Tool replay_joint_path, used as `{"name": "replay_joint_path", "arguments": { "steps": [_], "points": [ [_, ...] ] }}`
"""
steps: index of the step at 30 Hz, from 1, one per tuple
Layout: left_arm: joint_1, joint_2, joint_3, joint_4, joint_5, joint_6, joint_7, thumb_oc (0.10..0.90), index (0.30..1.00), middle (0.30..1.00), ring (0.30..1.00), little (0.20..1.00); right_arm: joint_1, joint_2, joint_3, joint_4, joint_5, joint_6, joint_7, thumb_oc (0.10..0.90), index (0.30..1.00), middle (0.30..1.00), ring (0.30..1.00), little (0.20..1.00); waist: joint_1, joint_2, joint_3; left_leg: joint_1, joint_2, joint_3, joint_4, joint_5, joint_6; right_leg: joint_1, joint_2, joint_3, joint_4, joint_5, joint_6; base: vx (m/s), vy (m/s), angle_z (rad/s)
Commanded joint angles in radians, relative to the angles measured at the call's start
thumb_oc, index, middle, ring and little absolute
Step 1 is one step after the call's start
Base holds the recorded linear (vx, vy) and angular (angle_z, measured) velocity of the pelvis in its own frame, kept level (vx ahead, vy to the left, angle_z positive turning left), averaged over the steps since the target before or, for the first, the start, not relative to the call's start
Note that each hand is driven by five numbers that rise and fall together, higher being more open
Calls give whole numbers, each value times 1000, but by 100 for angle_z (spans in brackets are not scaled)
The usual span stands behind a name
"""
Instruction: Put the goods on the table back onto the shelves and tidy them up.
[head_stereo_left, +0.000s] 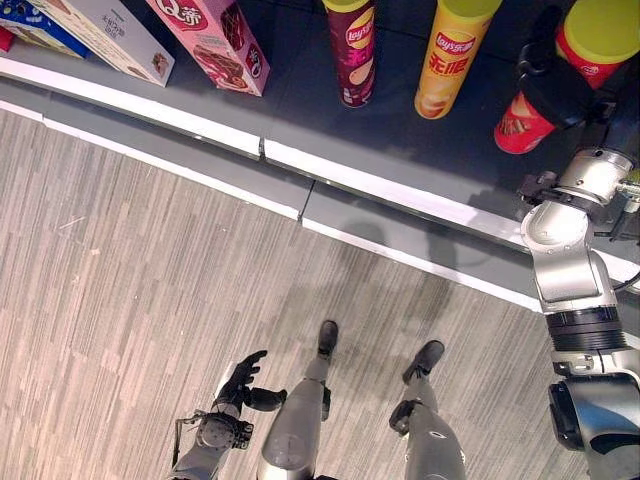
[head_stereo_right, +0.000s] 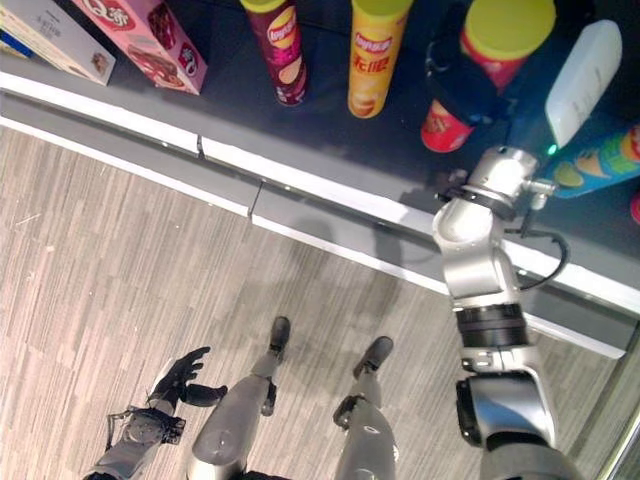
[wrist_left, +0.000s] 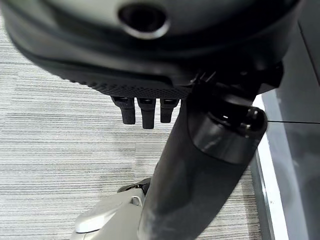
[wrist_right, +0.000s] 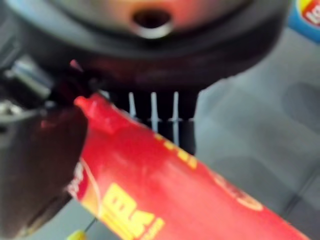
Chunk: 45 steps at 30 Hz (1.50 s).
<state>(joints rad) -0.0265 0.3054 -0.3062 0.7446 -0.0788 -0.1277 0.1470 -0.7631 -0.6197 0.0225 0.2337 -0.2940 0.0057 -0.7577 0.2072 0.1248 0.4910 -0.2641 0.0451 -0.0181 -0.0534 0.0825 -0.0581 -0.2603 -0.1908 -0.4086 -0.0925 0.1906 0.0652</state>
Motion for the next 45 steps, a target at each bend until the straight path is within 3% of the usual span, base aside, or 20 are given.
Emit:
{"name": "replay_joint_path", "arguments": {
  "steps": [1,16,45],
  "points": [
    [17,67,-69,16,-26,-29,36,800,900,900,900,900,-127,-100,-14,-23,3,-77,-57,400,300,300,300,300,13,1,-44,-46,33,-1,27,-6,-35,62,-92,-2,144,-147,125,0,0,0],
    [17,73,-74,-6,-29,-29,45,800,900,900,900,900,-111,-114,-8,22,28,-80,-69,400,300,300,300,300,5,-15,-28,-63,30,-10,24,-4,-35,49,-89,-7,140,-143,124,2,-8,4],
    [13,75,-99,-18,-21,-41,63,800,900,900,900,900,-169,-173,-10,141,16,-32,-181,400,300,300,300,300,0,29,-28,-76,13,-5,15,-8,-33,20,-101,3,136,-134,134,0,0,0]
  ]
}}
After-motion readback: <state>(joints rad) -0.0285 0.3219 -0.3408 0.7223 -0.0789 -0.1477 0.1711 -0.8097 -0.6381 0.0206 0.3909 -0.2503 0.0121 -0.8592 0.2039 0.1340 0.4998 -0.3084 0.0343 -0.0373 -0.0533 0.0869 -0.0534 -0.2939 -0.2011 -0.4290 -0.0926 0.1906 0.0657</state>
